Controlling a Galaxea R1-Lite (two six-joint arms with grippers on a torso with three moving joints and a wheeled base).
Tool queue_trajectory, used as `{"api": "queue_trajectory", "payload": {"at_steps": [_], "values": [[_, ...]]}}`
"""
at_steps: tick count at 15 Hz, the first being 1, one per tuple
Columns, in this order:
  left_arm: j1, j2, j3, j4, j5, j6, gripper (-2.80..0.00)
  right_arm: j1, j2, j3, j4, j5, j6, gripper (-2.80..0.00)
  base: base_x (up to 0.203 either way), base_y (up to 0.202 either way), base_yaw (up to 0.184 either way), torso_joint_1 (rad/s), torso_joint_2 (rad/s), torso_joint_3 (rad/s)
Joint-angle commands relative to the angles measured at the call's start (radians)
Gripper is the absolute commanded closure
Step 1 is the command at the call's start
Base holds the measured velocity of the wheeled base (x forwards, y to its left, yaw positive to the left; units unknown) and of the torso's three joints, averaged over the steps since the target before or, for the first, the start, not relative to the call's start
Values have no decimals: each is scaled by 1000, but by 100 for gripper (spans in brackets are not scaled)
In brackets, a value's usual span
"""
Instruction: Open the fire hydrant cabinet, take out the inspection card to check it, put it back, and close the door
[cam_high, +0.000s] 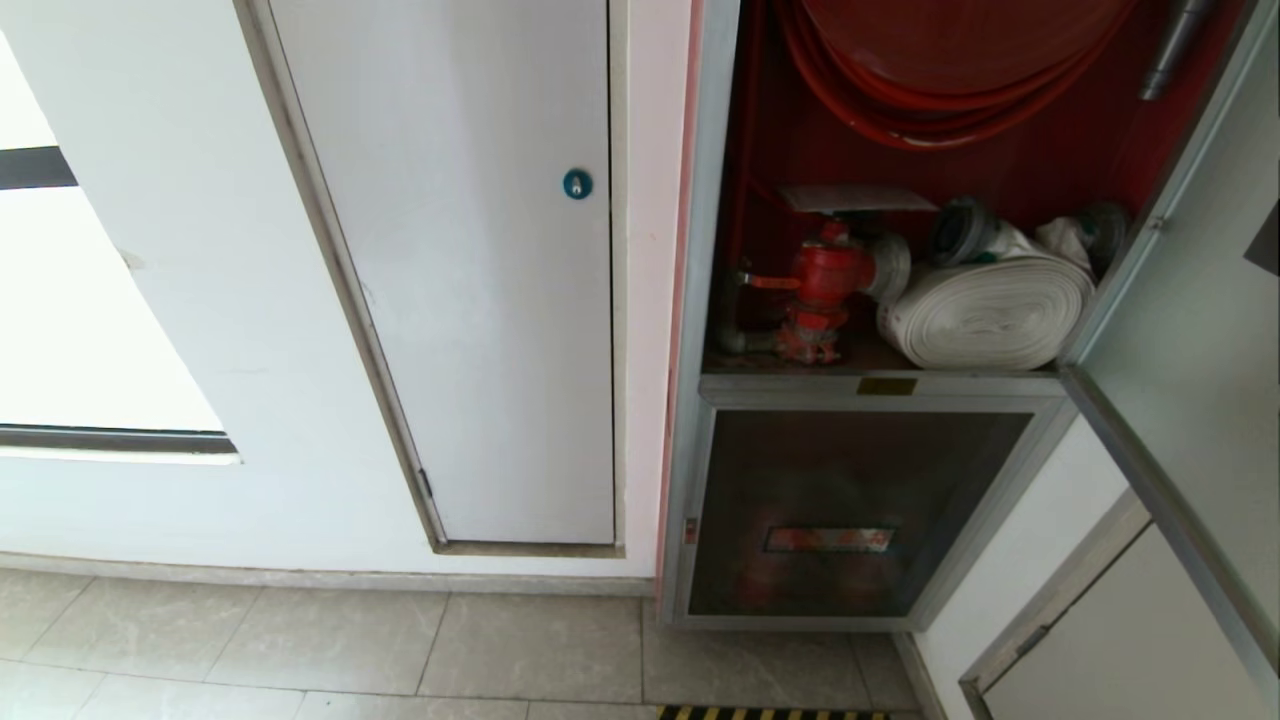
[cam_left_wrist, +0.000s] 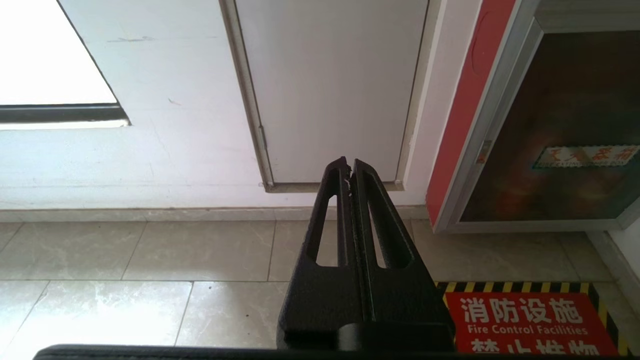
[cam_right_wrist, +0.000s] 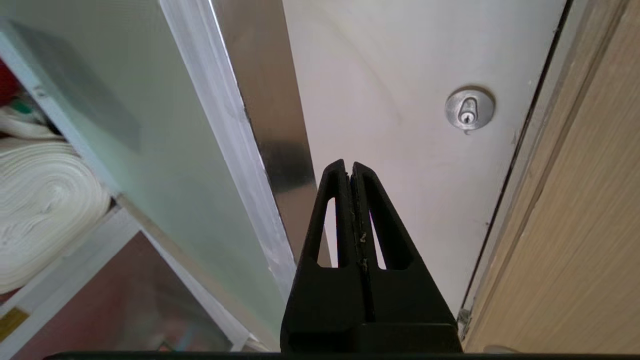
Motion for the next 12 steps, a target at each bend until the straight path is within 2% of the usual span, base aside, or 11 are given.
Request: {"api": "queue_trajectory", "payload": {"at_steps": [1, 8, 12], "values": [[0, 1, 0, 0, -1, 0, 0, 24, -32, 6, 2, -2, 1, 0, 0, 0, 0, 0, 0, 0], [0, 1, 0, 0, 0, 0, 0, 126, -68, 30, 6, -4, -6, 0, 0, 0, 0, 0, 0, 0], [0, 1, 0, 0, 0, 0, 0, 84, -96, 28, 4, -10, -6, 0, 0, 0, 0, 0, 0, 0]]}}
